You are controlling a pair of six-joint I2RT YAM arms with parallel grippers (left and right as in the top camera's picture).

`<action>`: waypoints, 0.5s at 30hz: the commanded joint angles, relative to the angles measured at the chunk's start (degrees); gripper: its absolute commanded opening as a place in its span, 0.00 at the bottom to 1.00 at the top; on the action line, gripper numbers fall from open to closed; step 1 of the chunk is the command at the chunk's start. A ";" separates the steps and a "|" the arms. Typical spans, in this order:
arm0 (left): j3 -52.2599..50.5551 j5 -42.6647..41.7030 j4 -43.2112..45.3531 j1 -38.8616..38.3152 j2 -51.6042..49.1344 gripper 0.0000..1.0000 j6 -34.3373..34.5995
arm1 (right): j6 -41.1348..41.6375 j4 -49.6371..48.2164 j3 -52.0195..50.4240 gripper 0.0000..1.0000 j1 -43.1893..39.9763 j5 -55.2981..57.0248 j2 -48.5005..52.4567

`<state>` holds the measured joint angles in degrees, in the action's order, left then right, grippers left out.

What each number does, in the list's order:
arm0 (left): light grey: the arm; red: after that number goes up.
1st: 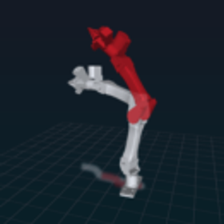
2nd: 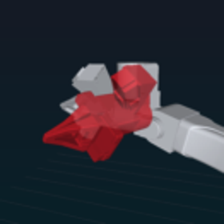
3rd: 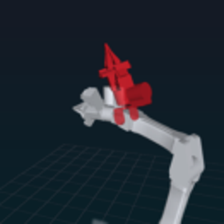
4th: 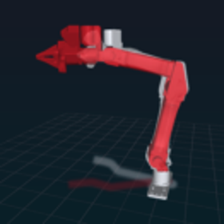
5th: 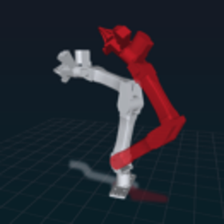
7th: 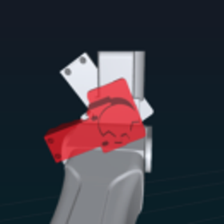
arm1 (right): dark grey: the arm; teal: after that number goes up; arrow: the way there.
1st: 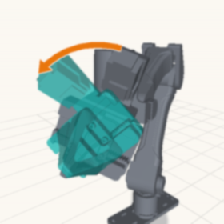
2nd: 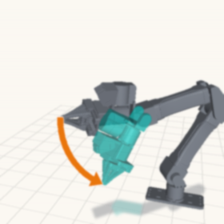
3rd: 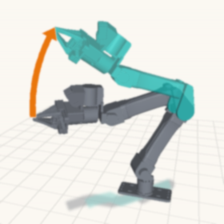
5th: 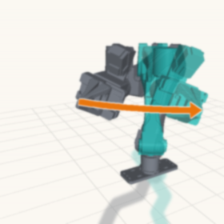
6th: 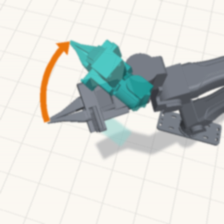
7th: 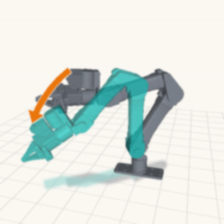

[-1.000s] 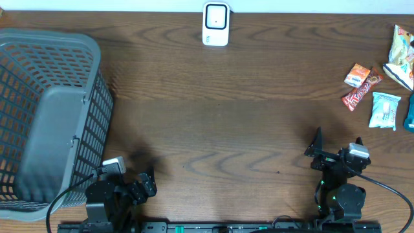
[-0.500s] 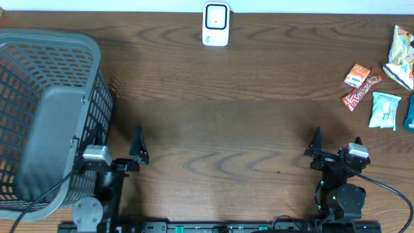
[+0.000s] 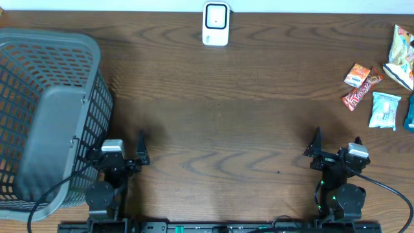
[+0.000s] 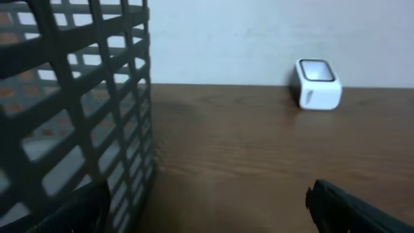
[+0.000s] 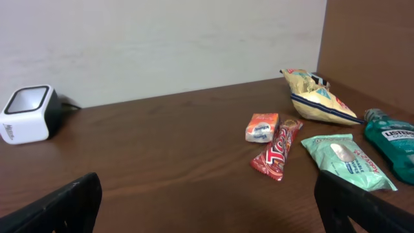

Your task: Scan the item barcode

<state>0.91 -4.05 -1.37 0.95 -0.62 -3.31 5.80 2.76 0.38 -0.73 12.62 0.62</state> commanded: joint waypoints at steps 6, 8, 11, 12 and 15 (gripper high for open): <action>-0.70 3.23 -2.89 -0.07 0.52 0.98 -1.70 | -0.55 0.26 -0.07 0.99 -0.35 -0.13 -0.28; -0.70 3.17 -2.91 -0.07 0.52 0.98 -0.87 | -0.55 0.26 -0.07 0.99 -0.35 -0.13 -0.28; -0.70 3.04 -2.89 -0.07 0.52 0.98 -0.48 | -0.55 0.26 -0.07 0.99 -0.35 -0.13 -0.28; -0.70 3.06 -2.91 -0.07 0.52 0.98 -0.50 | -0.55 0.26 -0.07 0.99 -0.35 -0.13 -0.28; -0.70 3.04 -2.89 -0.07 0.52 0.98 -0.46 | -0.55 0.26 -0.07 0.99 -0.35 -0.13 -0.28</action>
